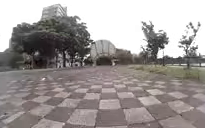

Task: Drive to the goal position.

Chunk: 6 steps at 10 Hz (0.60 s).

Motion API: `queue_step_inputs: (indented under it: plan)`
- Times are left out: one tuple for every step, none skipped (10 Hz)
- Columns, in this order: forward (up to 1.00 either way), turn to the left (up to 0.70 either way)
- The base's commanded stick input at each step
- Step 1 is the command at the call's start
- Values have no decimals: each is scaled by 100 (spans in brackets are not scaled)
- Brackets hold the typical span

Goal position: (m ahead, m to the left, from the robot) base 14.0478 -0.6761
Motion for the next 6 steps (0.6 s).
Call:
queue_step_inputs:
  plan:
    - [100,0]
    - [100,0]
    - [100,0]
    - [100,0]
    - [100,0]
    - [100,0]
